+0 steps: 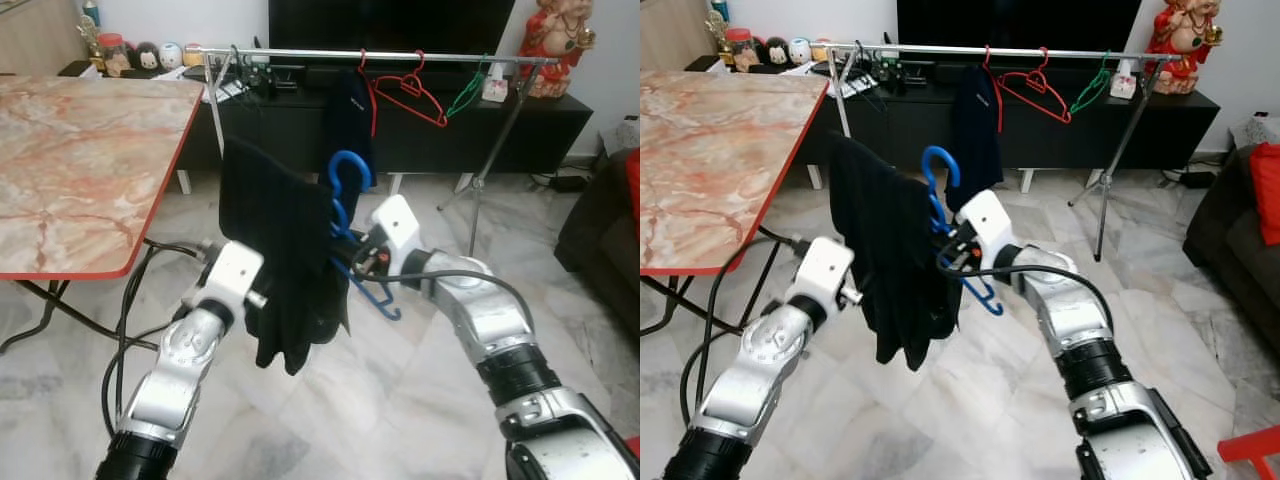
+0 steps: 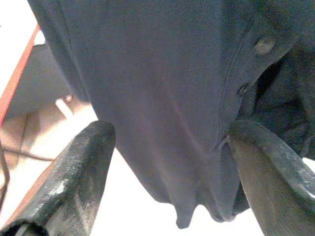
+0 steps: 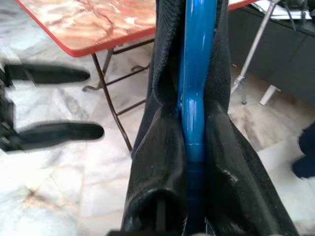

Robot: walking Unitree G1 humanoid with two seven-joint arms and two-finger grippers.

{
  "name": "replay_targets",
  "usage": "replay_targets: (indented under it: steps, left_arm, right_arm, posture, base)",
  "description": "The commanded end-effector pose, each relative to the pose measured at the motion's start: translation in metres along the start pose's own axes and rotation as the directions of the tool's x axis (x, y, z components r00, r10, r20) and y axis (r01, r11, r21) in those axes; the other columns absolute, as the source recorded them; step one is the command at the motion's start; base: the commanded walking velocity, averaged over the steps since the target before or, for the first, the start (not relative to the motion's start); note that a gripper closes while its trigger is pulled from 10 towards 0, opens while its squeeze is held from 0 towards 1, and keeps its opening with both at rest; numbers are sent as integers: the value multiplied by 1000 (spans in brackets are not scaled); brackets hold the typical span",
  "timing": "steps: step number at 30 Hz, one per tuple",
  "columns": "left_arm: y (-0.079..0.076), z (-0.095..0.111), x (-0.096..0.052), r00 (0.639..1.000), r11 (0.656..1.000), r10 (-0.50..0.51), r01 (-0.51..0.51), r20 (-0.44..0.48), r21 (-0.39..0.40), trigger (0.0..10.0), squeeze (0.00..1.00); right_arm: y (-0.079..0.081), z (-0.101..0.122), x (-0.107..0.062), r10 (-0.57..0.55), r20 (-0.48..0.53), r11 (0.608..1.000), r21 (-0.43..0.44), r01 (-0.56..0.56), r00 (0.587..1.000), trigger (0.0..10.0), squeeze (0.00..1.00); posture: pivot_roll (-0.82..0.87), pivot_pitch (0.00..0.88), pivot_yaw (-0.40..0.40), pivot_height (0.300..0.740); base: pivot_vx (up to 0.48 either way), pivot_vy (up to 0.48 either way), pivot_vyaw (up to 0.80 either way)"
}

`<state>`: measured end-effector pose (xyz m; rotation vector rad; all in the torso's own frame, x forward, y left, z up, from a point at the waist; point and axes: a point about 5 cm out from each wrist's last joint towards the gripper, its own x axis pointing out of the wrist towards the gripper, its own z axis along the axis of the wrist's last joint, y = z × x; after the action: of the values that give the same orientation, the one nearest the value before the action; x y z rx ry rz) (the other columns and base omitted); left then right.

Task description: Hang hanger

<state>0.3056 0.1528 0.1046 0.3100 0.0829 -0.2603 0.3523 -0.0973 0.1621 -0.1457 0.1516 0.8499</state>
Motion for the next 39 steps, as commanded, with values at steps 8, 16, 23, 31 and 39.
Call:
replay_targets:
  steps: [8,16,23,31,39]
  left_arm:
    - [3,-32,15,997,996,52,-56,-56,-67,10000,0]
    - [-9,-43,23,995,985,42,-56,-86,-166,10000,0]
    - [-24,-46,28,995,956,-73,50,-69,-288,10000,0]
    - [-16,-53,29,992,967,21,-51,-124,-249,10000,0]
    - [-8,-55,29,986,963,85,-118,-142,-244,0,0]
  right_arm:
    - [10,12,2,21,25,1000,-13,-21,999,0,0]
    - [26,14,5,94,11,995,-14,-94,995,0,0]
    - [36,7,4,153,-24,988,-12,-154,988,0,0]
    - [43,7,3,177,-25,984,-9,-177,984,0,0]
    - [44,7,1,183,-31,983,-12,-183,983,0,0]
  posture:
    - [0,0,-94,740]
    - [-36,0,-91,740]
    - [-42,3,-91,740]
    - [-48,6,-82,740]
    - [-49,8,-81,740]
  base:
    - [0,0,0]
    - [0,0,0]
    - [0,0,0]
    - [0,0,0]
    - [0,0,0]
